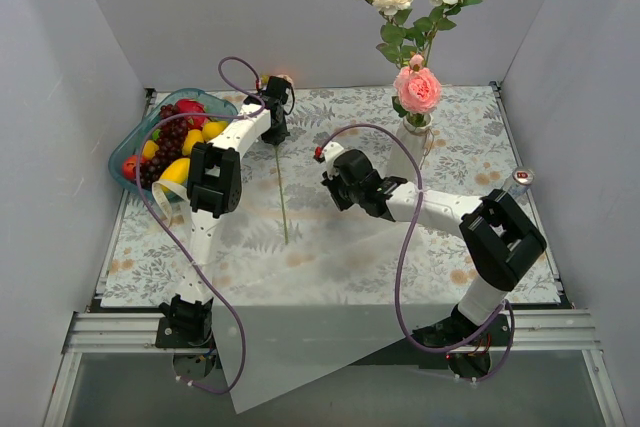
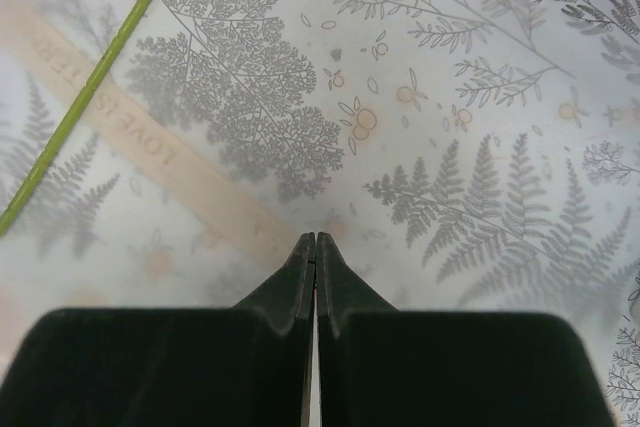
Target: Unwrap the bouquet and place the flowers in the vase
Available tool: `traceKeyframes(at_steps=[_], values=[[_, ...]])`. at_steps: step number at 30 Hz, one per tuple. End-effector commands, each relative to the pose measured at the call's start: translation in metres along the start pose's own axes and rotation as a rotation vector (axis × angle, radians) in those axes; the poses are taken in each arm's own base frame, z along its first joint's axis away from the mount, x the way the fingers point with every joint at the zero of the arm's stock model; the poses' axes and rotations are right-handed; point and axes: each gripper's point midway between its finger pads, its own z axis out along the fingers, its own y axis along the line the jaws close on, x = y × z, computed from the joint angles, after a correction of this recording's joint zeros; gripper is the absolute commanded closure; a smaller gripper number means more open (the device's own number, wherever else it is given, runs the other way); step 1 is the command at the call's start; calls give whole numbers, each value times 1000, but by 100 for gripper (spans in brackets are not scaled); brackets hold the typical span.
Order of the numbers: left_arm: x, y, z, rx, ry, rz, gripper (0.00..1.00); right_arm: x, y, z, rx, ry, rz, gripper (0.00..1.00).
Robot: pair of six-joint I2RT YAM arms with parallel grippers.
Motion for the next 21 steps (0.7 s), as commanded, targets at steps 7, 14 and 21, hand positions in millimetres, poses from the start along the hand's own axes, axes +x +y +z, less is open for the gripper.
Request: traceKeyframes(at_steps=[7, 14, 21], values=[[-69, -10, -92, 113, -153, -4, 100, -29, -8, -13, 42, -89, -11, 99], [-133, -9, -222, 272, -454, 38, 100, -51, -7, -27, 32, -152, -7, 99], [-142, 7, -336, 402, -719, 113, 100, -109, 9, -72, -49, -311, -12, 98]])
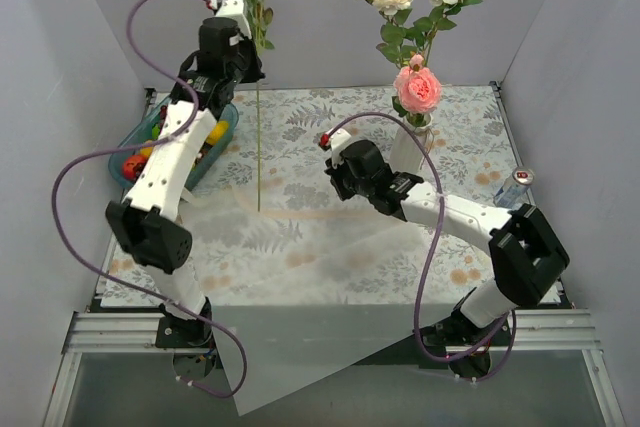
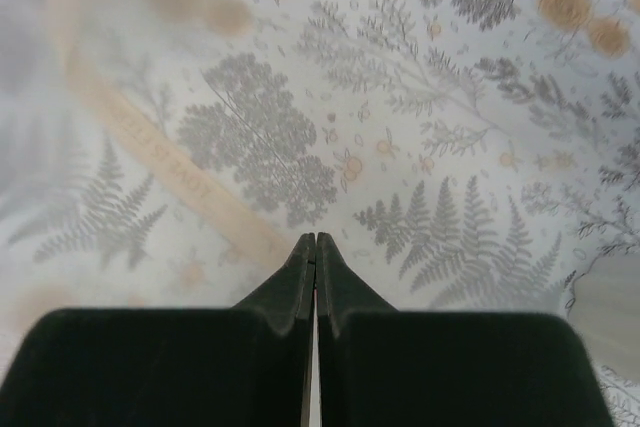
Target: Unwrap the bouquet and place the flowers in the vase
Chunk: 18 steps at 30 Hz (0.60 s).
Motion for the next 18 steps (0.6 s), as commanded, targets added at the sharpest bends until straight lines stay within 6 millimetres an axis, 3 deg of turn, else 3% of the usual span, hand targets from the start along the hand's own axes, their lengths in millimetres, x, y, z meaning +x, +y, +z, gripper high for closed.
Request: traceKeyframes(at_steps=[1, 2, 3, 4, 5, 6, 7, 10, 14, 16, 18], values=[[-61, -13, -82, 130, -264, 70, 100, -92, 17, -48, -85, -251, -10, 96], [-79, -22, -101, 188, -359, 90, 100, -105, 24, -57, -104, -288, -44, 94], [-61, -20, -100, 201, -348, 102, 100, -115, 29, -65, -124, -317, -53, 91], [-76, -26, -136, 257, -429, 111, 100, -130, 36, -83, -156, -371, -60, 84], [-81, -39, -152, 341, -472, 132, 100, -148, 44, -97, -180, -422, -62, 79], [-71, -41, -154, 370, -463, 139, 100, -158, 50, -108, -217, -454, -66, 71], [-78, -46, -183, 418, -513, 142, 100, -170, 58, -125, -264, -496, -75, 67], [-76, -70, -224, 597, -547, 178, 100, -204, 73, -167, -357, -599, -104, 57], [-73, -96, -295, 823, -589, 221, 100, -227, 94, -214, -496, -693, -155, 53], [-61, -108, -318, 944, -566, 231, 100, -235, 101, -242, -558, -736, -193, 52], [-59, -113, -343, 1018, -603, 238, 100, -234, 104, -253, -581, -727, -213, 51]])
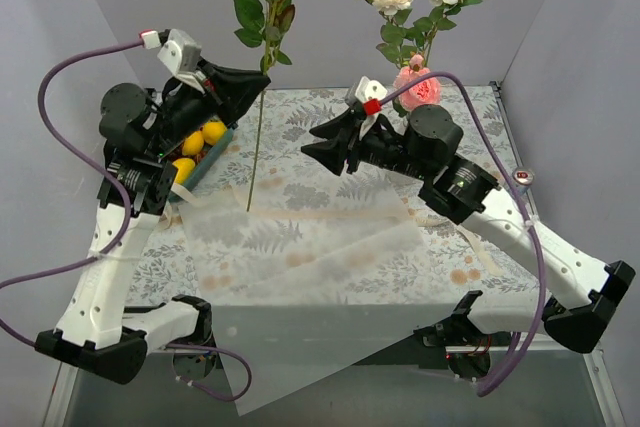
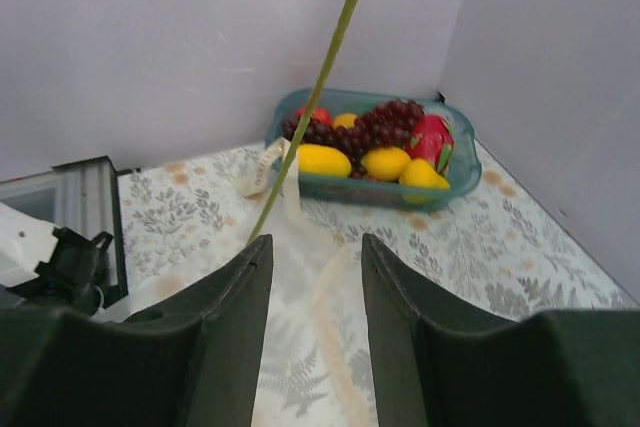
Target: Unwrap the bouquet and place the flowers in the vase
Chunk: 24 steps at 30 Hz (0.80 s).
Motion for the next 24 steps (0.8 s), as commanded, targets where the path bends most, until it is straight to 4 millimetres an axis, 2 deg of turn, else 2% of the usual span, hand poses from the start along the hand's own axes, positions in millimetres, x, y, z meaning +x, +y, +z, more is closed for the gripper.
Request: traceKeyframes(at_steps=[1, 2, 3, 4, 5, 6, 7, 8, 9, 10, 11, 12, 13, 14, 16, 17, 18, 19, 20, 21, 22, 23, 24], values=[[-42, -71, -32, 292, -130, 15, 100, -49, 35, -28, -158, -67, -52, 51], [-35, -74, -33, 316, -131, 0, 100, -49, 35, -31, -153, -61, -50, 51], [-39, -81, -37, 351, -153, 4, 100, -57, 37, -40, -148, -77, -59, 51], [-45, -90, -40, 402, -185, 2, 100, -56, 35, -46, -125, -70, -60, 51], [-43, -92, -39, 426, -185, -14, 100, -60, 34, -52, -108, -75, -66, 51], [-42, -88, -31, 431, -181, -30, 100, -73, 34, -67, -85, -104, -84, 51], [-43, -85, -25, 432, -178, -46, 100, -75, 28, -76, -34, -101, -94, 51], [-56, -87, -22, 436, -201, -34, 100, -78, 25, -85, -1, -110, -102, 52], [-59, -86, -17, 439, -210, -31, 100, -90, 26, -104, 30, -148, -116, 52], [-57, -78, -4, 439, -217, -28, 100, -91, 19, -112, 84, -156, -117, 53], [-61, -78, 2, 452, -228, -17, 100, -86, 16, -117, 112, -149, -115, 54], [-73, -85, 7, 479, -255, -1, 100, -91, 15, -131, 142, -172, -116, 55], [-69, -79, 23, 487, -256, -11, 100, -85, 6, -137, 202, -154, -107, 56], [-70, -86, 32, 514, -266, -23, 100, -81, 1, -141, 236, -145, -94, 57], [-88, -97, 40, 565, -337, 19, 100, -66, -16, -153, 354, -110, -71, 59], [-72, -96, 61, 589, -315, -11, 100, -62, -22, -158, 393, -106, -56, 60], [-86, -103, 64, 617, -353, 14, 100, -55, -30, -167, 452, -103, -49, 61], [-86, -104, 72, 639, -372, 21, 100, -54, -33, -172, 480, -110, -44, 62], [-73, -103, 92, 659, -357, -1, 100, -52, -35, -177, 505, -117, -40, 63], [-68, -102, 102, 675, -350, -15, 100, -55, -41, -188, 554, -141, -37, 64], [-88, -109, 102, 701, -402, 14, 100, -53, -42, -192, 569, -144, -35, 64], [-66, -101, 127, 705, -367, -26, 100, -54, -44, -196, 588, -148, -34, 65], [-64, -100, 135, 712, -366, -40, 100, -52, -46, -200, 605, -145, -37, 65]])
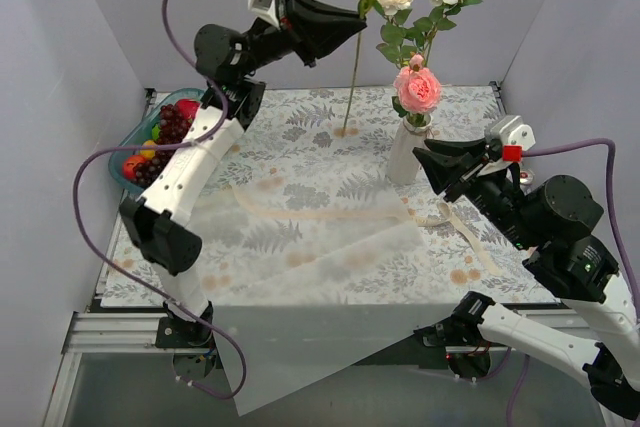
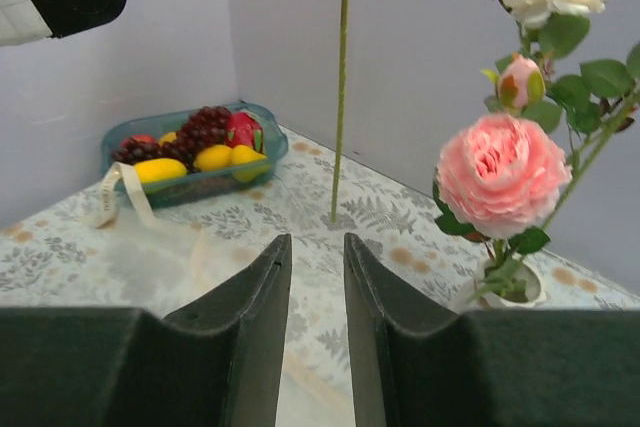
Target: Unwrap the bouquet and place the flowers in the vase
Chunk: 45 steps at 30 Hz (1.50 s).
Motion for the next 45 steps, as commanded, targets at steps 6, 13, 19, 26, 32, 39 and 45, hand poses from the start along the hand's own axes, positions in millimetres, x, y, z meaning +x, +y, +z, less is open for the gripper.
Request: traceKeyframes(at_steps=[6, 13, 19, 26, 32, 39, 45], values=[[4, 22, 50, 148, -140, 54, 100, 14, -33, -8, 189, 32, -13, 67], [19, 33, 58, 130, -236, 14, 100, 0, -39, -11, 205, 4, -57, 69], [5, 38, 58, 85, -363, 36, 100, 6, -35, -8, 184, 17, -74, 73], [-15, 29, 56, 91, -443, 56, 100, 12, -34, -8, 179, 27, -76, 75], [2, 39, 58, 57, -416, 26, 100, 13, -35, -12, 181, 25, -71, 77], [20, 56, 63, 6, -409, -10, 100, 11, -38, -22, 194, 15, -72, 81], [37, 57, 71, -4, -394, -63, 100, 8, -43, -29, 215, 9, -79, 82]])
